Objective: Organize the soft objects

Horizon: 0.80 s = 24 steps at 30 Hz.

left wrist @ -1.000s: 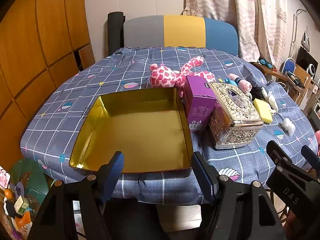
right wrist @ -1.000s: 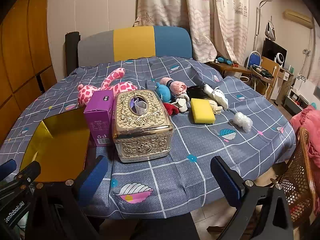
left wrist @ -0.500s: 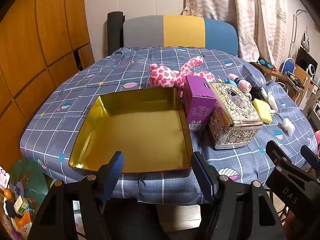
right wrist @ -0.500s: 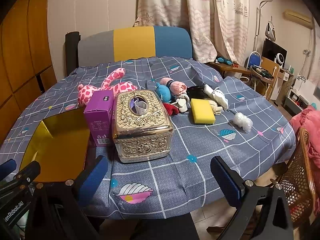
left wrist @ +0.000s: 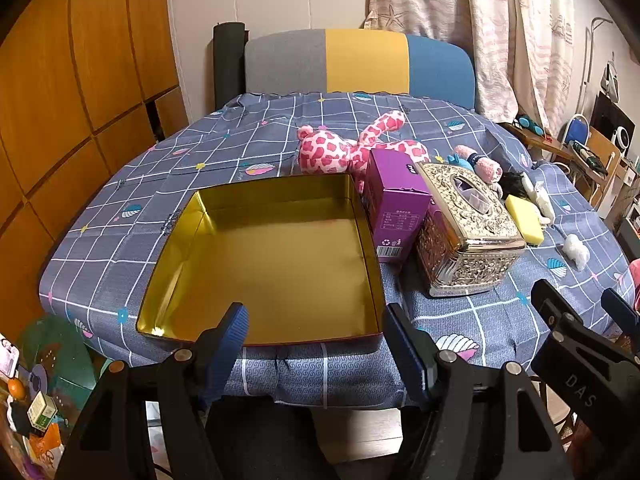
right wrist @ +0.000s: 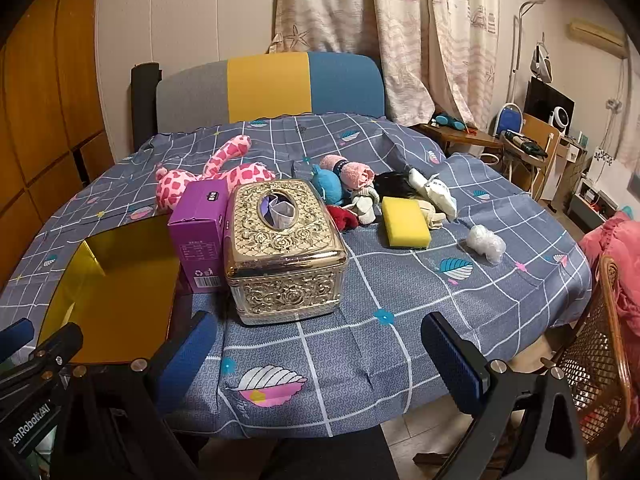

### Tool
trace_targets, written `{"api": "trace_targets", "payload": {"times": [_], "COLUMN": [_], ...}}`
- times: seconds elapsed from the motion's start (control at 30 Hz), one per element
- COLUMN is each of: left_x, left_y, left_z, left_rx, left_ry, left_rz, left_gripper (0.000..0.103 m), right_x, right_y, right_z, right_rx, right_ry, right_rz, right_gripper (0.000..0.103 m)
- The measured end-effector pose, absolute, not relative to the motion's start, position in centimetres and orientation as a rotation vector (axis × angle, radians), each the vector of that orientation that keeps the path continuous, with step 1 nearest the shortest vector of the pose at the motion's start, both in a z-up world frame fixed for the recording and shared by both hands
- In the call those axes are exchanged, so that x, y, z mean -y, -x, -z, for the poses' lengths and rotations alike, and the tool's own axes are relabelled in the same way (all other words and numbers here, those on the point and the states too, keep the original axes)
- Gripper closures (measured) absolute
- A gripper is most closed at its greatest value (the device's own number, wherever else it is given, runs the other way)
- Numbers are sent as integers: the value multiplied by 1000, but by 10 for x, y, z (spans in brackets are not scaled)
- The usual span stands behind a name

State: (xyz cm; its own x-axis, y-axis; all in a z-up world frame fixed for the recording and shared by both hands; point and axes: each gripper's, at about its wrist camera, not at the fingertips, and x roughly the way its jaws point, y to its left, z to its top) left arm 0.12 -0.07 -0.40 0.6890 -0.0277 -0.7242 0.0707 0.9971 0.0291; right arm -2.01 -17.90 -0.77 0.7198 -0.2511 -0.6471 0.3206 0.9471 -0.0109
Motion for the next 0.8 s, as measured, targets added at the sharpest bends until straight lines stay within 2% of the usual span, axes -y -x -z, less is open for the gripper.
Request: {"api": "trace_targets", "payload": {"times": [0.8], "left_x": [0], "left_y": [-2], "left_z": [7], "left_rx": [-820], "left_ry": [-55], "left_rz": [52], "left_gripper": [32], "right_x": [179], "right_y": [21], "right_z": [8], "right_rx": [-698], "right_ry": [-99], "right_rz": [319], "right_gripper": [0]}}
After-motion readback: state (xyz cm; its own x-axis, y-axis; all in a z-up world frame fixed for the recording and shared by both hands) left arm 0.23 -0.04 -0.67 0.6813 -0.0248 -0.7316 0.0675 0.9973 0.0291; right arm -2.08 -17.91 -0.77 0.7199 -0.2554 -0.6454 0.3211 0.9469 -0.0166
